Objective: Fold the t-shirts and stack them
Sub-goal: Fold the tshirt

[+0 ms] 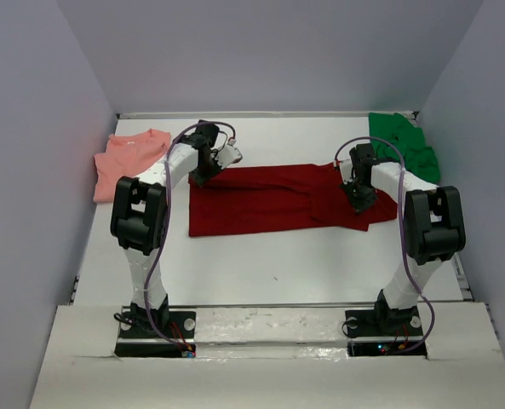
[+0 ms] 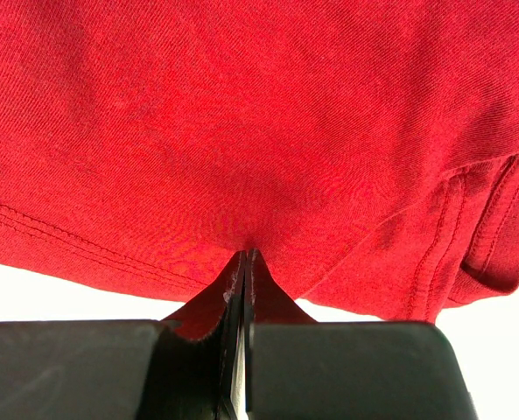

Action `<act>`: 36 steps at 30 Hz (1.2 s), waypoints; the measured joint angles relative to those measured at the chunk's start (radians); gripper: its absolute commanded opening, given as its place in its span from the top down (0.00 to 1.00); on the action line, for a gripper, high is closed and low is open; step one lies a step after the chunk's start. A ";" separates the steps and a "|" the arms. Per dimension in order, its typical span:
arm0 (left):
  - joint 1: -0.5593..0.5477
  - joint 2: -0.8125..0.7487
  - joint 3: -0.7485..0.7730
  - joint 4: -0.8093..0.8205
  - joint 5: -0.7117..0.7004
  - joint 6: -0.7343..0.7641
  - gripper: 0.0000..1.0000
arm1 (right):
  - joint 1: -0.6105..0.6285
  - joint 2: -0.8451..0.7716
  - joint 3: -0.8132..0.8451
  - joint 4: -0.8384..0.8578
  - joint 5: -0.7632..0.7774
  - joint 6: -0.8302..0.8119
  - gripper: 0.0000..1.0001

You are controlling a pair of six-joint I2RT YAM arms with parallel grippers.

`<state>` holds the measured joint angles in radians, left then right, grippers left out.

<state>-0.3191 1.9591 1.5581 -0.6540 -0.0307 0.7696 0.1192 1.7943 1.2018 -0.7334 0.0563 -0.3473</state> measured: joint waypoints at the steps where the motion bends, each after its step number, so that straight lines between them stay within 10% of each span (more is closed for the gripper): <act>1: 0.000 -0.003 -0.006 -0.003 0.000 0.000 1.00 | 0.000 0.000 0.000 0.000 0.000 0.000 1.00; 23: -0.014 -0.003 -0.151 0.053 -0.092 -0.008 1.00 | 0.000 0.000 0.000 -0.001 0.004 0.000 1.00; 31: -0.032 0.007 -0.185 0.099 -0.141 -0.027 0.59 | 0.000 0.000 0.000 -0.007 0.004 0.000 0.98; 36: -0.055 0.007 -0.227 0.115 -0.194 -0.026 0.55 | 0.000 0.000 0.000 -0.014 0.004 -0.002 0.87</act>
<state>-0.3737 1.9659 1.3312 -0.5392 -0.2249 0.7441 0.1192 1.7943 1.2018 -0.7479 0.0605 -0.3489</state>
